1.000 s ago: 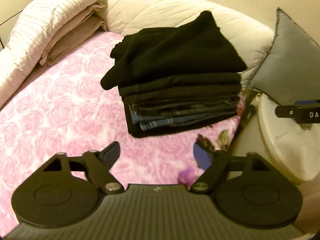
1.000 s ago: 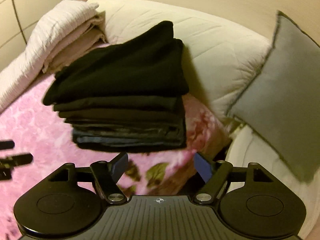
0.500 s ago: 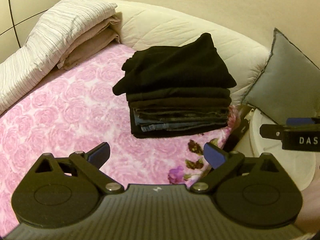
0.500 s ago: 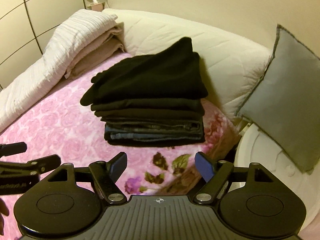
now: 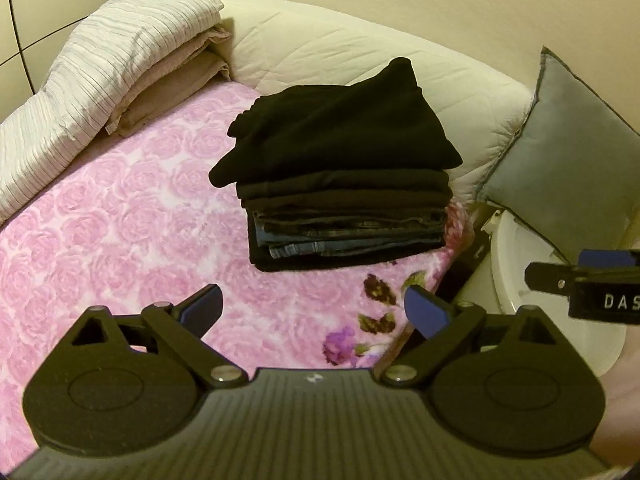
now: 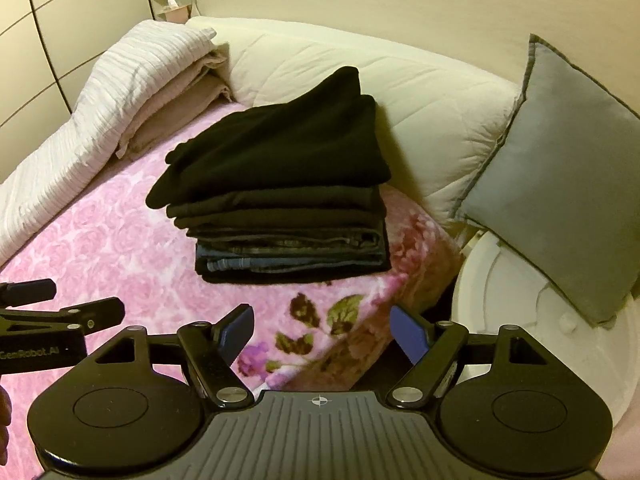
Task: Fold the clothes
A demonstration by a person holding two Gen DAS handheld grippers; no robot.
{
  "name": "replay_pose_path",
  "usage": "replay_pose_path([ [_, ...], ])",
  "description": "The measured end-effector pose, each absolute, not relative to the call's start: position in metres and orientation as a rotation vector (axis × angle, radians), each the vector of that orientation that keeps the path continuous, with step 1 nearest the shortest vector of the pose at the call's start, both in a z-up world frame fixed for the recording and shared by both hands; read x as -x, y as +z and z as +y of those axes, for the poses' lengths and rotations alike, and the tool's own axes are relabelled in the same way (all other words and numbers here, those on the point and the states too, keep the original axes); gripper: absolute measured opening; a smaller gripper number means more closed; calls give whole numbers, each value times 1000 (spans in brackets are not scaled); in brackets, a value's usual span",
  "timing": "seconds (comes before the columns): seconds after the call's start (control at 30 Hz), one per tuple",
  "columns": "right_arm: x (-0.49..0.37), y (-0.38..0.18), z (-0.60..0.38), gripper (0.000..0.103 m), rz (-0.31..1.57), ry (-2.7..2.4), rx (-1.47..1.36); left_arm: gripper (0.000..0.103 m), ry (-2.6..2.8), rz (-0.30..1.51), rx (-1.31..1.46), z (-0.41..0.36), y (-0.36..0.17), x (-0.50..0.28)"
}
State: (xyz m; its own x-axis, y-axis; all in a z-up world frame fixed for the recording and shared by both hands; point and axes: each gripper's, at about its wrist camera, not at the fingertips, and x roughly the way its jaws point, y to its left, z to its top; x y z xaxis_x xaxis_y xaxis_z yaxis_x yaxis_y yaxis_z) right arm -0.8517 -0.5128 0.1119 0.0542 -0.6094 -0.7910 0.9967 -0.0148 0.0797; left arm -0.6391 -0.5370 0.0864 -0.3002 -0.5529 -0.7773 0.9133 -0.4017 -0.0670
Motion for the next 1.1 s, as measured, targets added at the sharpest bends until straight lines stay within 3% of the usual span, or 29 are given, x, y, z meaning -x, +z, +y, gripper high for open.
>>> replay_pose_path([
  [1.1,831,112,-502,78,673,-1426,-773,95,-1832,621,-836,-533,85,633],
])
